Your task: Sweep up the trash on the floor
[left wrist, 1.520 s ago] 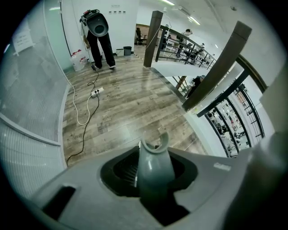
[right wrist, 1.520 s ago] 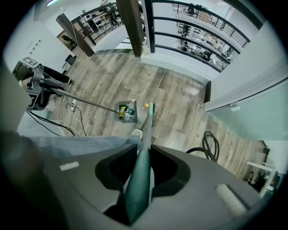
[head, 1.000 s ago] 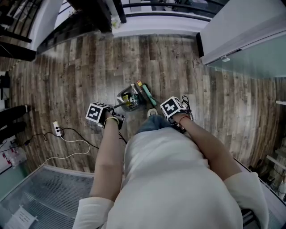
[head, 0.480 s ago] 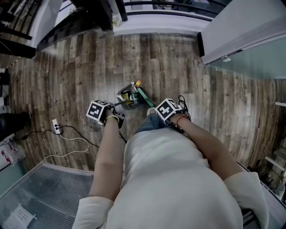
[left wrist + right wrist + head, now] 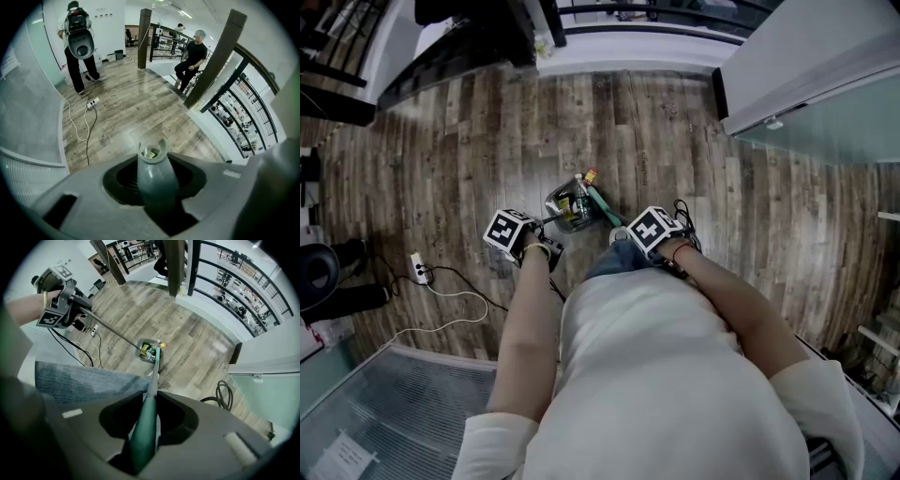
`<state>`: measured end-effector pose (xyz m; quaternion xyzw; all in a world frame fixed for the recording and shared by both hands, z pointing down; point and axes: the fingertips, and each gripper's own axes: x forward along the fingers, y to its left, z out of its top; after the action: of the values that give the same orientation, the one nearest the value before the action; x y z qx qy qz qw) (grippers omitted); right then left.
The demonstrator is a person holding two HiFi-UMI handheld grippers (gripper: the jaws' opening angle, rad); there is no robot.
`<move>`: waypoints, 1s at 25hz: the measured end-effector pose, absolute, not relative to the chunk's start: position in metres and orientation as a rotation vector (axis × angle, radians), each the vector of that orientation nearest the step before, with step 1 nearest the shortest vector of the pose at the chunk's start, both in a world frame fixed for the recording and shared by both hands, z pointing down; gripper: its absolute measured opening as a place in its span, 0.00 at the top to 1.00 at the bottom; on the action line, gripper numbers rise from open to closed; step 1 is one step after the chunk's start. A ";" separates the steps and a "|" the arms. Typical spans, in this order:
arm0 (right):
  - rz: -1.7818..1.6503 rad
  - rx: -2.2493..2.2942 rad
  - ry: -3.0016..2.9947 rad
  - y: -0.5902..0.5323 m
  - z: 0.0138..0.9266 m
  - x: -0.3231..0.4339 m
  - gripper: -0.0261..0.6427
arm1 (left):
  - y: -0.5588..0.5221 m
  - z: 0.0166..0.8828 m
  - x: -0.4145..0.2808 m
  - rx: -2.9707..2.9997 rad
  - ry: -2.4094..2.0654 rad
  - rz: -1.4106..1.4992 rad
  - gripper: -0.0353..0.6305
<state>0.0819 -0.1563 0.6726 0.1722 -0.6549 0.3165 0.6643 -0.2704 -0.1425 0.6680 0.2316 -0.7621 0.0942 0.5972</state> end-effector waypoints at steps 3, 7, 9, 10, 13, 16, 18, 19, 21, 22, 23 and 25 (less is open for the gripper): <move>0.737 0.394 -1.484 -0.157 0.672 0.083 0.82 | -0.142 0.668 -0.270 0.557 -1.763 0.273 0.78; 0.795 0.453 -1.475 -0.162 0.670 0.091 0.82 | -0.140 0.667 -0.271 0.551 -1.763 0.307 0.79; 0.812 0.485 -1.475 -0.165 0.669 0.093 0.82 | -0.139 0.666 -0.274 0.552 -1.768 0.321 0.80; 0.818 0.496 -1.476 -0.166 0.668 0.093 0.82 | -0.138 0.665 -0.275 0.556 -1.771 0.331 0.81; 0.841 0.526 -1.478 -0.169 0.668 0.095 0.82 | -0.140 0.665 -0.277 0.583 -1.784 0.364 0.82; 0.878 0.547 -1.469 -0.171 0.665 0.097 0.82 | -0.142 0.670 -0.275 0.582 -1.779 0.374 0.83; 0.901 0.561 -1.467 -0.174 0.662 0.097 0.82 | -0.145 0.670 -0.271 0.573 -1.765 0.369 0.83; 0.911 0.568 -1.468 -0.176 0.660 0.097 0.82 | -0.147 0.669 -0.270 0.567 -1.761 0.360 0.82; 0.930 0.580 -1.464 -0.179 0.657 0.097 0.82 | -0.150 0.670 -0.268 0.551 -1.753 0.341 0.82; 0.937 0.587 -1.461 -0.180 0.657 0.098 0.82 | -0.150 0.671 -0.267 0.550 -1.751 0.340 0.82; 0.942 0.594 -1.457 -0.182 0.656 0.098 0.82 | -0.152 0.671 -0.267 0.553 -1.755 0.340 0.82; 0.937 0.610 -1.452 -0.188 0.656 0.100 0.82 | -0.155 0.671 -0.267 0.553 -1.768 0.336 0.82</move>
<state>0.1001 -0.1877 0.6562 0.2640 -0.6287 0.4054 0.6088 -0.2671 -0.1548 0.6713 0.2374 -0.7591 0.1441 0.5888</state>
